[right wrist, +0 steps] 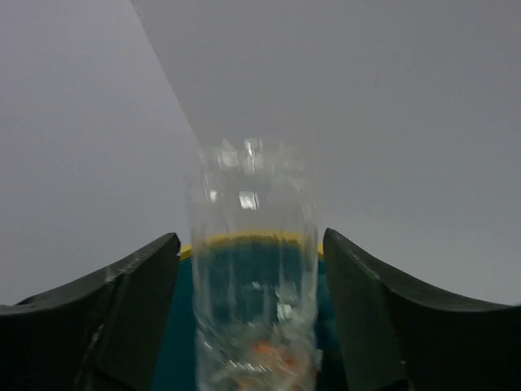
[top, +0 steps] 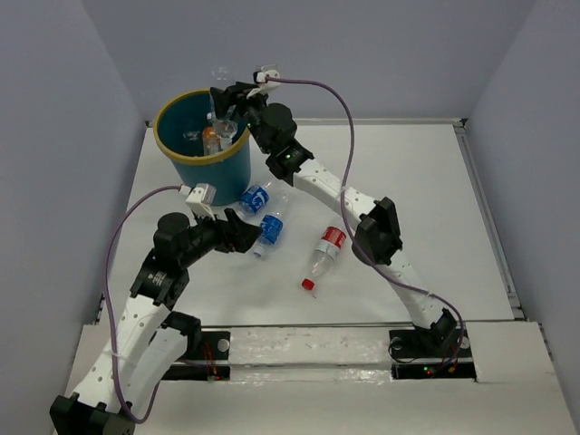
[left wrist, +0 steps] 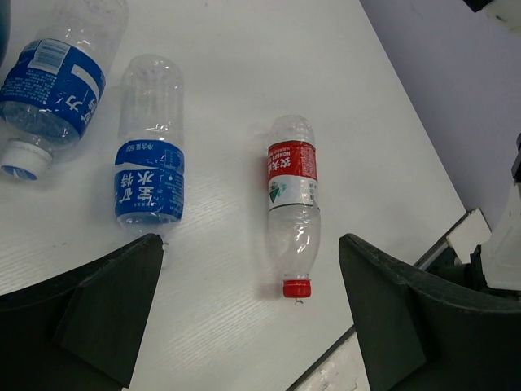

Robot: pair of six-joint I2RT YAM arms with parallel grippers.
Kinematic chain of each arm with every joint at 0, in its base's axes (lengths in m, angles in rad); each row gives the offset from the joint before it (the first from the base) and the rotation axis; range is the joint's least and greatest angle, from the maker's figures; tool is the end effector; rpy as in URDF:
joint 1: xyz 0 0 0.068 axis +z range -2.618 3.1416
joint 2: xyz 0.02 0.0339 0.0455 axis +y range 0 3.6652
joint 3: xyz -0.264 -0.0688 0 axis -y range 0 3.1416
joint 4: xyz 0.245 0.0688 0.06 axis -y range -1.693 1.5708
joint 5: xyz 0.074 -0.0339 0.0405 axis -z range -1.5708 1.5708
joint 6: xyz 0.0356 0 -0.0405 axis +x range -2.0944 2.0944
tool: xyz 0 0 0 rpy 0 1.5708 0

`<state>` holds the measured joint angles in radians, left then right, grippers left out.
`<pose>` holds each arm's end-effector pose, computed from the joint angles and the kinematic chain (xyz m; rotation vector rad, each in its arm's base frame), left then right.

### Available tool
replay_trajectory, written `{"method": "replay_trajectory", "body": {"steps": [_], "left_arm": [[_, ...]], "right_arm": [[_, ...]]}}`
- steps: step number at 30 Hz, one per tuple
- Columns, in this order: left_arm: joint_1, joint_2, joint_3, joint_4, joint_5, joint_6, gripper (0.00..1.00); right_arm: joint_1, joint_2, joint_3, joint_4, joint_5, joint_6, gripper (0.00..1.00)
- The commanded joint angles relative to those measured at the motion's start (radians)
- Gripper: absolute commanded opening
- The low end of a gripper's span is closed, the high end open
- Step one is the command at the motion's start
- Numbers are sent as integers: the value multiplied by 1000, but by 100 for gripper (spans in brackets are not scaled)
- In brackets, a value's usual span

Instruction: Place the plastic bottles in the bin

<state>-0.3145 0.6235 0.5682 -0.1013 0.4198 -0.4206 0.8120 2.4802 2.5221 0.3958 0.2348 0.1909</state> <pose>0.1465 -0.0629 0.2974 0.2280 1.7851 -0.8956 0.3975 0.4072 0.3919 -0.1495 1.1685 0.7555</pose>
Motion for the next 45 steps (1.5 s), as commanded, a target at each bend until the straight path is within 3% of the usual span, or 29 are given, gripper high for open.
{"method": "replay_trajectory", "body": {"steps": [1,6,9,10,14,17,19,24,30,36,42,45], "left_arm": [[-12,-2,-5,51,37,9,99],[-67,48,-8,83,21,-24,99],[-185,91,-22,184,-45,-93,99],[-225,108,-18,202,-73,-107,99],[-461,254,62,236,-321,-103,99],[-534,390,154,241,-470,-73,99],[-584,503,223,250,-557,-34,99],[-640,746,382,247,-622,37,99],[-641,1005,540,212,-621,74,99],[-641,1200,677,161,-636,121,95],[-641,1285,717,161,-593,112,89],[-641,1311,720,157,-598,118,81]], "right_arm": [[15,-107,-41,126,-40,-48,83],[15,-398,-388,129,4,-94,90],[1,-579,-630,141,64,-104,90],[1,-710,-810,143,66,-94,89],[-53,-1036,-1257,115,92,-10,86],[-97,-1273,-1565,40,149,108,84],[-129,-1380,-1687,-61,226,180,83],[-171,-1741,-2001,-317,352,339,77],[-180,-1957,-2125,-547,374,445,77],[-180,-2103,-2234,-621,336,516,75],[-180,-2098,-2235,-637,321,532,76],[-180,-2057,-2220,-631,321,532,77]]}}
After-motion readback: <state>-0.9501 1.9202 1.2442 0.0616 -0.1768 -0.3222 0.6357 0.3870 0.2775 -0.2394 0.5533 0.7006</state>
